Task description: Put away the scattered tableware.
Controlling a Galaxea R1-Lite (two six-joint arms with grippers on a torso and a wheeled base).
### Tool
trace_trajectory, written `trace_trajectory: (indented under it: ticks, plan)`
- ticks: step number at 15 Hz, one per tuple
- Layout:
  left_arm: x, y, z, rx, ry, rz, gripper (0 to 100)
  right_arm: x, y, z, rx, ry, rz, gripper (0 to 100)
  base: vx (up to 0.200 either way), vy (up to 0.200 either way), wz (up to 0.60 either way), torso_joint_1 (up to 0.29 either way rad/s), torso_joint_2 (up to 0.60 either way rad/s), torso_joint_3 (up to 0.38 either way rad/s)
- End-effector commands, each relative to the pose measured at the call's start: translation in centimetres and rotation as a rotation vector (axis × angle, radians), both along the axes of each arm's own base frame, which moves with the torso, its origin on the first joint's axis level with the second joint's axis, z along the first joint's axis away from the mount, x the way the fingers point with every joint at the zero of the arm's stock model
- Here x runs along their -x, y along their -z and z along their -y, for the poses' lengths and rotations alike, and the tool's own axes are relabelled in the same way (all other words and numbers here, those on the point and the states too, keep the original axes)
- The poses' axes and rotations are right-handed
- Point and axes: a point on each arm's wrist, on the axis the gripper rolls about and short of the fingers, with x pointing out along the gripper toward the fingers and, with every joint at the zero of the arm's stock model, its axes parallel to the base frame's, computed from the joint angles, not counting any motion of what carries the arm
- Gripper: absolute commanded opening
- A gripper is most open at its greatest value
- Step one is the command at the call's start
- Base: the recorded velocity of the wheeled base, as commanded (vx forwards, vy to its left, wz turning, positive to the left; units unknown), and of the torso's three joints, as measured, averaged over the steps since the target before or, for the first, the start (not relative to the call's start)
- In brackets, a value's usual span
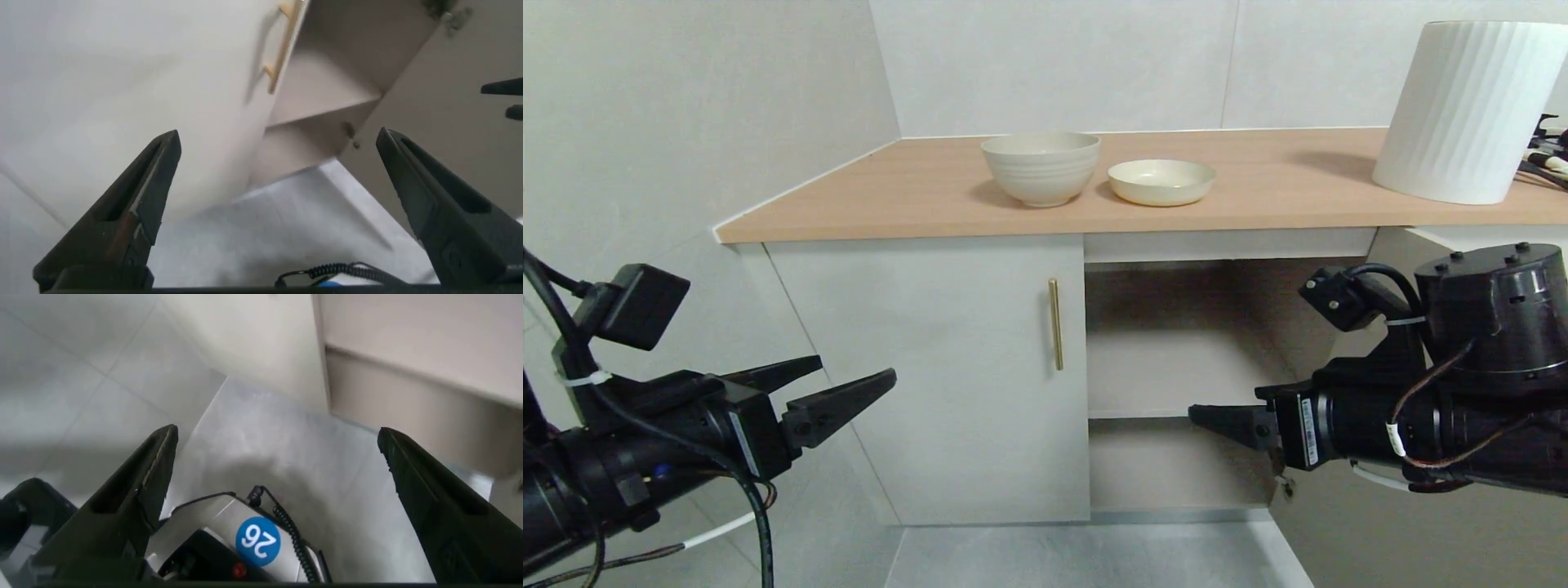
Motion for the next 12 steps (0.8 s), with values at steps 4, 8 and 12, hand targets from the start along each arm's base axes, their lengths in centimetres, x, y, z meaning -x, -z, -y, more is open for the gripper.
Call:
trace_trajectory:
  ticks: [4, 8, 12]
  plan:
    - [0.0, -0.1, 0.0, 0.003, -0.001, 0.004, 100, 0.2, -0.1, 0.2, -0.001, -0.002, 0.003, 100, 0.200, 0.000, 0.00, 0.004, 0.00, 0.004]
    - [0.3, -0.9, -0.1, 0.012, -0.001, 0.040, 100, 0.5, -0.3, 0.3, 0.006, -0.011, 0.023, 100, 0.000, 0.000, 0.00, 0.000, 0.00, 0.000]
    - [0.1, -5.6, 0.0, 0.013, -0.001, 0.042, 100, 0.7, -0.7, 0.4, -0.002, -0.013, 0.039, 100, 0.000, 0.000, 0.00, 0.000, 0.00, 0.000]
